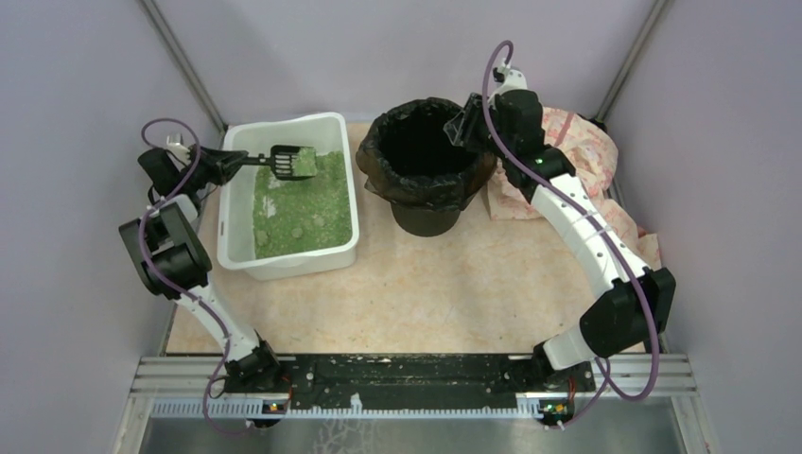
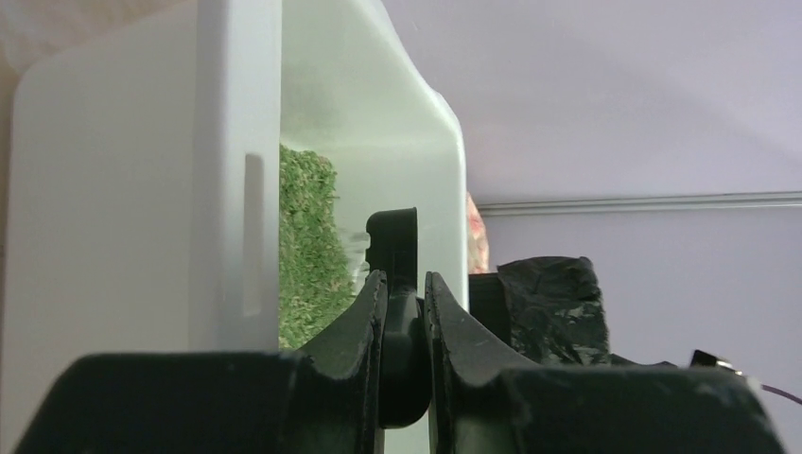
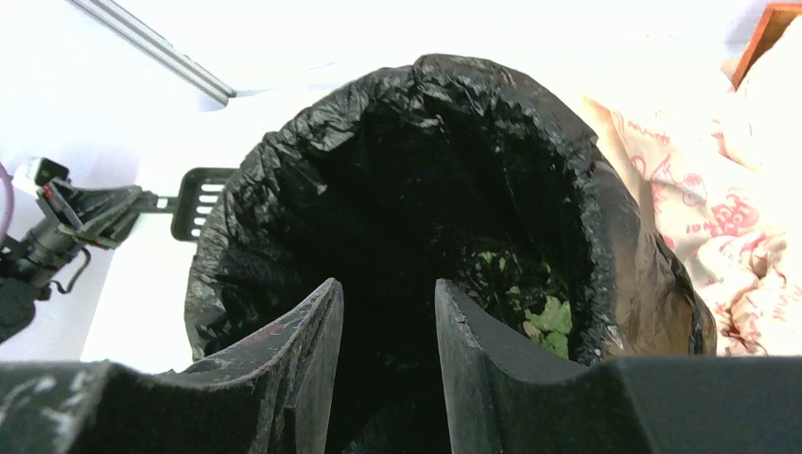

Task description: Clean the litter box

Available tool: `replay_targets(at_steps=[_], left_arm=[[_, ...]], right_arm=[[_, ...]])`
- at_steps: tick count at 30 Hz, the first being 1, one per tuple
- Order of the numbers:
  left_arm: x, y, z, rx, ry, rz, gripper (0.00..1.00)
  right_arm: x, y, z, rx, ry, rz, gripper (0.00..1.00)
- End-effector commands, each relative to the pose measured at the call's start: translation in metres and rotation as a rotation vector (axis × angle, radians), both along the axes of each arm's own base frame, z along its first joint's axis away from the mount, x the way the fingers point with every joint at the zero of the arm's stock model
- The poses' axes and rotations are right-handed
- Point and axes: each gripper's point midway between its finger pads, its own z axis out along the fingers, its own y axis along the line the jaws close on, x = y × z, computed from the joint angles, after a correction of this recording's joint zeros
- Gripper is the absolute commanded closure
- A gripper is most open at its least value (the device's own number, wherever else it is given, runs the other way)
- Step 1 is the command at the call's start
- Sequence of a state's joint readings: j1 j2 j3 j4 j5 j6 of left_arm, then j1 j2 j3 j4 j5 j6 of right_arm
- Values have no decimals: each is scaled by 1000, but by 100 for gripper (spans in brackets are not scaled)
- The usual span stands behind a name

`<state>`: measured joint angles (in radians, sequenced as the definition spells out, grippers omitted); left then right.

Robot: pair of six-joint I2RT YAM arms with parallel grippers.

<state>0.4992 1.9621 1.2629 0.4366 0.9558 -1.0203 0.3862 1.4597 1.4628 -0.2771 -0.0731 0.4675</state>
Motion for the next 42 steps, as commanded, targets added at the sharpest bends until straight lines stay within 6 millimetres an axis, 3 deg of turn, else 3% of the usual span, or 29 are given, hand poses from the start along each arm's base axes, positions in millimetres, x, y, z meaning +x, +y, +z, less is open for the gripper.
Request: replay_targets(at_steps=[1,5,9,11,13,16,17,20,21,24,28,29,32,33,36,37,40,42], left_arm=[[-12,-19,34,-62,-95,-61,100],[-19,-11,46,-75,-116,-30,100],[-18,-26,70,-133,-163,-61,100],[-19,-15,73,-126,-167,-31,100],[-18,-14,68,-128,-143,-22,100],[-21,-40,56,-159,-98,-60,100],[-26,-38,53,-161,-93,-48,100],[-37,-7,48,-152,-73,37,100],[-37,-7,46,-148,-65,32,100],[-34,-34,49,-133,-73,-27,100],[-41,6,41,-79,-52,44,100],[-39,8,44,-81,-49,27,100],[-31,-28,50,-72,-71,-51,100],[-31,-26,49,-54,-71,-45,100],[-37,6,40,-43,-35,24,100],[-37,5,40,-61,-39,20,100],[-35,-37,43,-124,-64,-59,100],[-36,-33,36,-111,-50,-36,100]], right_arm=[[0,9,44,43,-102,23,58],[0,16,48,49,-110,36,58],[3,21,43,49,-99,48,58],[2,25,45,51,-103,56,58],[2,26,45,48,-104,59,58],[3,26,37,43,-94,53,58],[4,26,35,45,-88,53,58],[4,30,38,62,-94,62,58],[4,31,37,61,-93,65,58],[9,36,35,51,-85,79,58],[11,37,44,51,-105,85,58],[11,37,43,46,-104,85,58],[12,40,35,42,-86,97,58],[12,42,35,45,-84,105,58],[10,42,38,50,-91,105,58],[10,42,36,48,-89,103,58],[10,42,30,45,-78,106,58],[9,44,33,50,-85,114,58]])
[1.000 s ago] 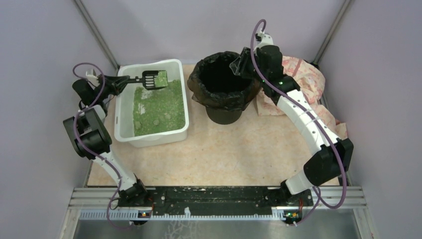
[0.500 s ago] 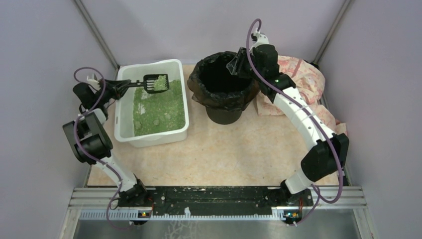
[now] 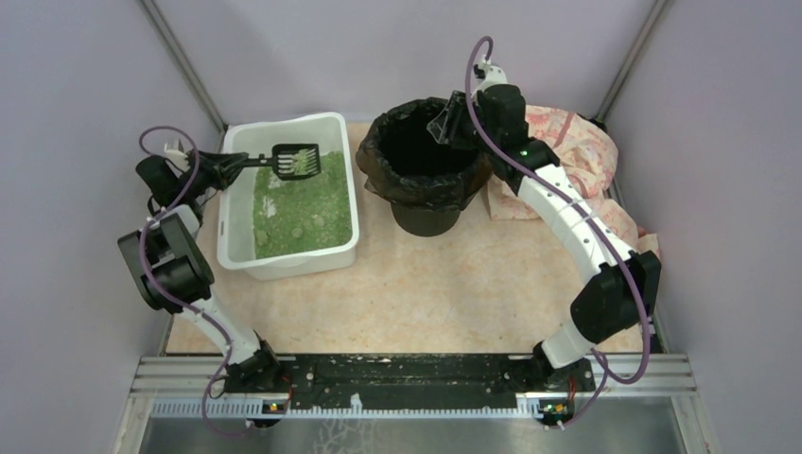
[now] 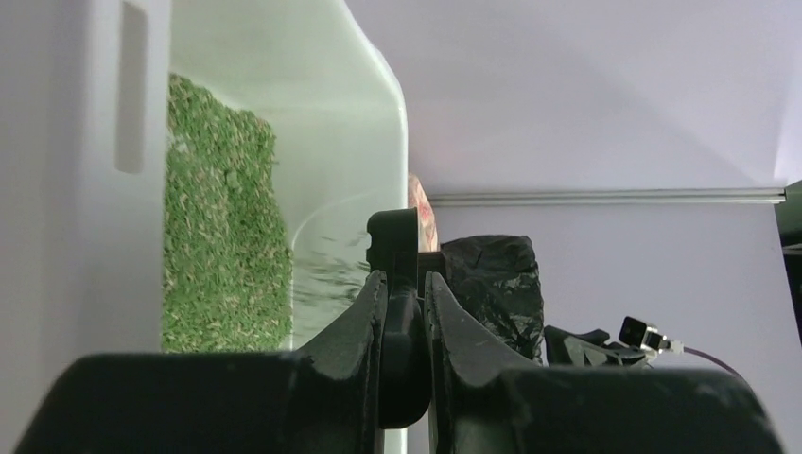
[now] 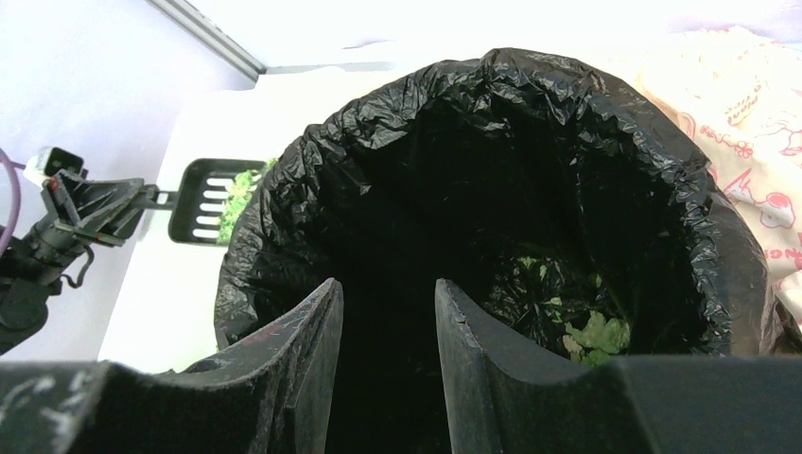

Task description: Clean the litter box

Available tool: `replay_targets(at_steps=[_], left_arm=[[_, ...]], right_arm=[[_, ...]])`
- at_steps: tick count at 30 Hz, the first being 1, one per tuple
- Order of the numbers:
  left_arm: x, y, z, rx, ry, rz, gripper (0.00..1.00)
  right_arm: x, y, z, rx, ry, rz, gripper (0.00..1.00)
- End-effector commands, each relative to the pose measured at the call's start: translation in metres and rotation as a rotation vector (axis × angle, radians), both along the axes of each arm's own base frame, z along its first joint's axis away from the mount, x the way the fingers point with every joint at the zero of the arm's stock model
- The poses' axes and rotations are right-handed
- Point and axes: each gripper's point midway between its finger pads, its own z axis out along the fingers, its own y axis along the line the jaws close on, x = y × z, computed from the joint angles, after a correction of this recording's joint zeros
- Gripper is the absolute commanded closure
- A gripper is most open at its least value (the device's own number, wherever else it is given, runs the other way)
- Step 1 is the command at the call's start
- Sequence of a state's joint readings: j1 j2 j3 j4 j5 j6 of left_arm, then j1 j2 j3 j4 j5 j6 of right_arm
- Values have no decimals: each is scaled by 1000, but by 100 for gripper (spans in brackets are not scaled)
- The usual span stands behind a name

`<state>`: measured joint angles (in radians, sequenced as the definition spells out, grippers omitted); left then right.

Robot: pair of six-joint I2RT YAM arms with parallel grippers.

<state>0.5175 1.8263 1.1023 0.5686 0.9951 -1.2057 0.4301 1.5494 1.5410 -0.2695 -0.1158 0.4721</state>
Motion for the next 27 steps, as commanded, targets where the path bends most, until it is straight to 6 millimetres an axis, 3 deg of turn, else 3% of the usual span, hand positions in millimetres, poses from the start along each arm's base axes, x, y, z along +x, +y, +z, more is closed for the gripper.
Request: replay_targets(at_steps=[1,2,6,9,10,13,18,22,27], left_arm=[[-5,-11,5,9,-29,-12,100],[-7,-8,5,7,-27,-8,100],[-12,-35,12,33,-49,-51,100],[-20,-11,0,23,-17,16,100],[-22,-10,1,12,-30,-1,100],[-23,-32,4,-9,-54,-81,100],[-38,-19,-4,15,-6,10,100],[-49,-43,0,72,-16,-30,100],[-52,-7,-11,92,31,58,100]], right_arm=[[1,8,37,43,-99,27,58],[0,7,37,40,-100,20,58],[-2,5,28,27,-86,17,58],[-6,4,31,34,-94,23,58],[-8,3,29,31,-94,25,58],[-12,1,21,2,-87,33,58],[-23,0,20,-1,-93,66,58],[-30,-7,13,-29,-103,71,58],[-29,-14,12,-9,-116,50,58]])
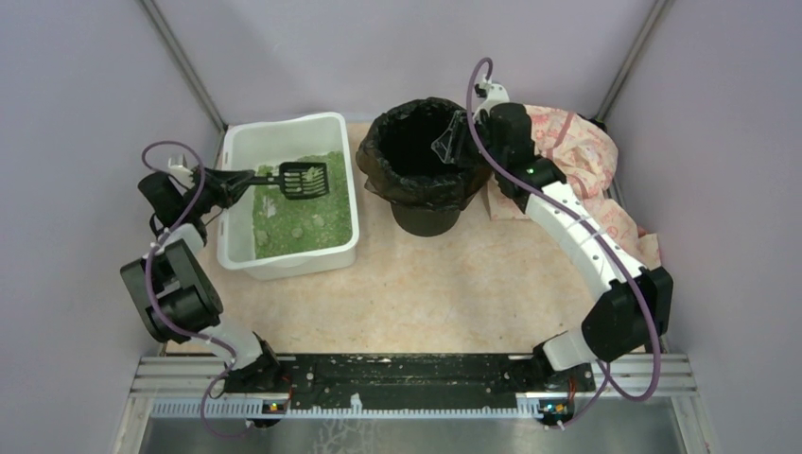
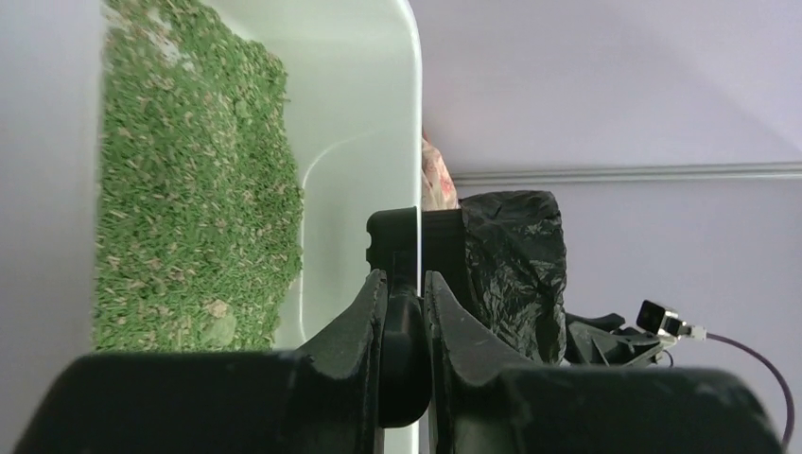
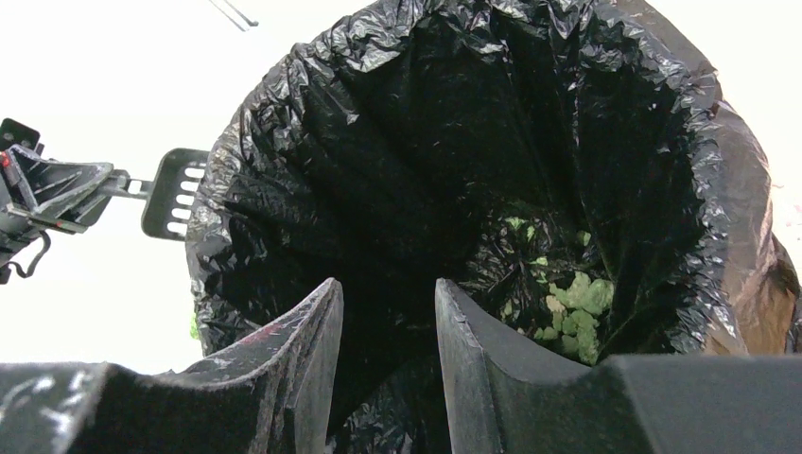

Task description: Clean the litter box

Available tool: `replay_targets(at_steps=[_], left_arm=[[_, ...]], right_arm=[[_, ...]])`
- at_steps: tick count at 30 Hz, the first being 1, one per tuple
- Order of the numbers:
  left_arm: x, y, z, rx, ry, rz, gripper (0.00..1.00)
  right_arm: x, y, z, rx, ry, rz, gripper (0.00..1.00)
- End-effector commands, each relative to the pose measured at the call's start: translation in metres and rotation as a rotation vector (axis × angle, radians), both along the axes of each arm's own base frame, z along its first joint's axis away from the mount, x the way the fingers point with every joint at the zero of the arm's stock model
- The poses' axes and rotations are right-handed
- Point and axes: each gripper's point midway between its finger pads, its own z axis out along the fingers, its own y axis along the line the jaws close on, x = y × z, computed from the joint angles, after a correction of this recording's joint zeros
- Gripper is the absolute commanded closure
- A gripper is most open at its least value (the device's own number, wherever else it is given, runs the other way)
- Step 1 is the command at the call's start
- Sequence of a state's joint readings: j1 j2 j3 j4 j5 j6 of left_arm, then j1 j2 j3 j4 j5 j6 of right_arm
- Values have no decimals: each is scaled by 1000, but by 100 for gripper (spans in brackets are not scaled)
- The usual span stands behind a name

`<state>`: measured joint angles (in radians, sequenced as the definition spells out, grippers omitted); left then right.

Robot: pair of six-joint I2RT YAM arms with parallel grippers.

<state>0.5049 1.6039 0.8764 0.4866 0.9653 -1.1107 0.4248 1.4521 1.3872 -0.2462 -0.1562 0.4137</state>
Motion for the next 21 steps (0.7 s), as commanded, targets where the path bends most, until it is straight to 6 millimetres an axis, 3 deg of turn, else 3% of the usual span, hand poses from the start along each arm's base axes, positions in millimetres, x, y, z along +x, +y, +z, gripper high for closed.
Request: replay_targets(at_steps=[1,6,9,13,18,21], left_arm=[[-2,22,-6,27,7,40,100],[-24,8,-3,-6,-32,53,100],[-17,21,-9,65,-12,84,100],[-20,14,13,-25,-82,40,100],[-17,20,4,2,-37,87,100],[-8,26,26,-32,-95,103,100]], right_arm=[[-2,-5,35,48,-122,0,58],[-2,-9,36,30,-123,-9,58],[-3,-13,38,21,-119,-13,58],[-5,-10,34,15,-112,10,58],[-9,-17,31,7,-109,-6,58],[-9,-18,27,2,-104,-6,58]])
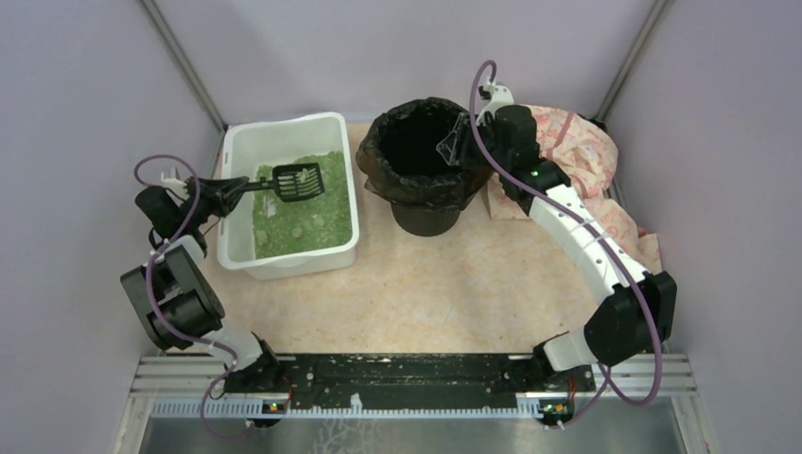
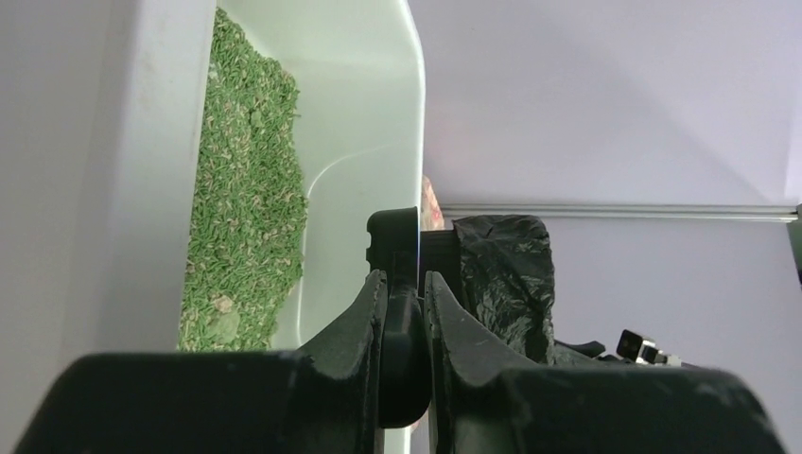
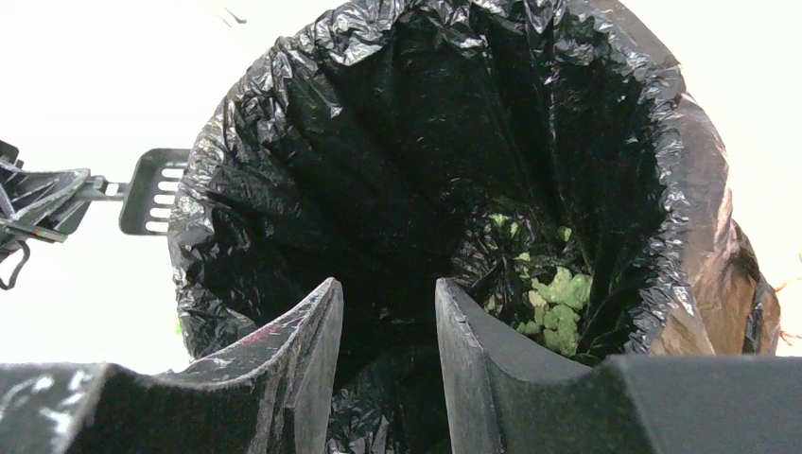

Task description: Clean the litter box

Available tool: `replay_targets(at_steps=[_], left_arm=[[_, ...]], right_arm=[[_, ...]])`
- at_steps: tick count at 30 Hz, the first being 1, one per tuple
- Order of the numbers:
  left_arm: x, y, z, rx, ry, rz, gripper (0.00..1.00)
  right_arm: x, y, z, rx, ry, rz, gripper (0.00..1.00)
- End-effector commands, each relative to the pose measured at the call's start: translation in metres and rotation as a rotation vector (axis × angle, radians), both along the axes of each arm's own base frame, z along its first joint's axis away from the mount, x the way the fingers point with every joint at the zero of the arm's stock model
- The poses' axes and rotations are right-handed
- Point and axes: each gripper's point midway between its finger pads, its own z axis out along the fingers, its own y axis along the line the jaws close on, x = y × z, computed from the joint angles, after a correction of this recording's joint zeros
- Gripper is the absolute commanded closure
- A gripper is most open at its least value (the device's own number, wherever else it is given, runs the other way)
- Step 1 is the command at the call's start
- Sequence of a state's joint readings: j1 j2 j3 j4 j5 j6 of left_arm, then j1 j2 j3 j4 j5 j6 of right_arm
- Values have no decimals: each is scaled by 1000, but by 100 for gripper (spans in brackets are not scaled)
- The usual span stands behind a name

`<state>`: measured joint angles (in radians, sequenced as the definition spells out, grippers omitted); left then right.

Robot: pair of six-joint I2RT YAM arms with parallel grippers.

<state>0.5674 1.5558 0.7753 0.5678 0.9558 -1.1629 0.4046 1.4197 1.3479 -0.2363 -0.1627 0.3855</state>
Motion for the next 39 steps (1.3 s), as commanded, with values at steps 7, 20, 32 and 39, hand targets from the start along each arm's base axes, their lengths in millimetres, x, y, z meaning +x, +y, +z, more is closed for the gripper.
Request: replay_targets(at_steps=[7,20,32,39], left_arm=[[21,19,74,4,-150,82,100],[38,-10,118,-56,-185,151,100],[64,-86,168,-96,-240,29,100],[77,-150,188,-69,-280,-83,100]], right_arm=[[-5,-6,30,27,-91,5,58],[-9,-14,45,42,-117,-12,58],[-20,-23,54,57,-144,-34,58],[-31,-35,60,64,-166,-65,58]])
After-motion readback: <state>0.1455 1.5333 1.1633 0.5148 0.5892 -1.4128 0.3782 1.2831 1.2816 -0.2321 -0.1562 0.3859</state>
